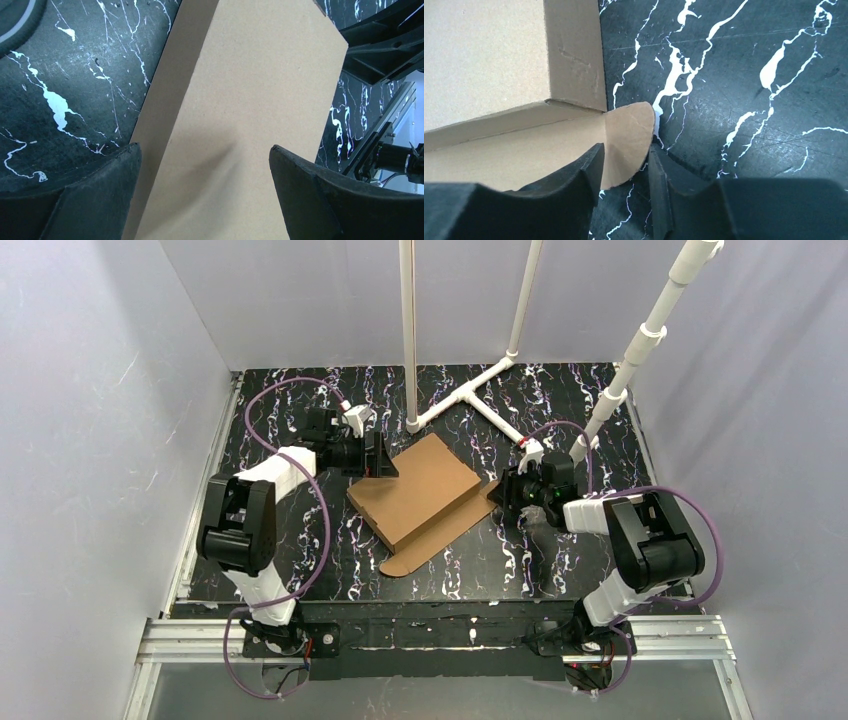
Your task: Fold the paper box
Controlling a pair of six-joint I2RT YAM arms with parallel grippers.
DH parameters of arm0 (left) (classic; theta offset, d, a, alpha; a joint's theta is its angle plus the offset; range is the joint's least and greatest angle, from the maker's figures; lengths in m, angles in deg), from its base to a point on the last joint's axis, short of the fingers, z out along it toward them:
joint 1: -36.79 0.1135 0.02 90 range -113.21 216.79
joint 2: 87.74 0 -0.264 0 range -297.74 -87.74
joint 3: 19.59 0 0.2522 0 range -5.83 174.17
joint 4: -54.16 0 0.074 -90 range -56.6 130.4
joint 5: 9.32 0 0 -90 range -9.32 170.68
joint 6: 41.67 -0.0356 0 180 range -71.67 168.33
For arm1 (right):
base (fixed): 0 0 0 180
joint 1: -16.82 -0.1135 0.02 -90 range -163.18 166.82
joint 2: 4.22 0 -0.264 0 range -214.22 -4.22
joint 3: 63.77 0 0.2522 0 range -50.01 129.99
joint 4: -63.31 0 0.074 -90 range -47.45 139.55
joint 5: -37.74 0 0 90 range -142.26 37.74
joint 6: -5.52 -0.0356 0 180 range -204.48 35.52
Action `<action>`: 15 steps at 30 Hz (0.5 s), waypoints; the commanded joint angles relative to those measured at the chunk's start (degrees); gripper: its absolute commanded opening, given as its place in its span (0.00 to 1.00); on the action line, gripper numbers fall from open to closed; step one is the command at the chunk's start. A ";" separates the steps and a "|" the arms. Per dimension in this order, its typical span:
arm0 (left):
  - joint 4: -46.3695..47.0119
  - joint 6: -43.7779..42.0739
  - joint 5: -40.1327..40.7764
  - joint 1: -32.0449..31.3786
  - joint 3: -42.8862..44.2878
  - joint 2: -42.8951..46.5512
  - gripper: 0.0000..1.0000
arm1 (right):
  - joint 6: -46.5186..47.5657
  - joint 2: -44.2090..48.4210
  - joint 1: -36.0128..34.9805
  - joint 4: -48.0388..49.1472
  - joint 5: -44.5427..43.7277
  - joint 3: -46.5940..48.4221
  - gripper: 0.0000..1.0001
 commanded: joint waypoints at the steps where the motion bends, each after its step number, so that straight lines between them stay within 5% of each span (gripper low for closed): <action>1: -0.91 -1.68 -2.03 0.26 2.04 -1.31 0.98 | -0.86 -1.16 0.35 1.17 1.72 -0.19 0.42; 9: -2.88 -1.82 -2.76 0.30 1.84 -2.07 0.95 | 2.89 0.83 0.22 2.78 3.47 -0.63 0.24; 15: -3.89 -1.81 -1.55 0.30 0.88 -1.32 0.95 | 5.53 4.44 -0.89 4.04 6.38 -1.22 0.20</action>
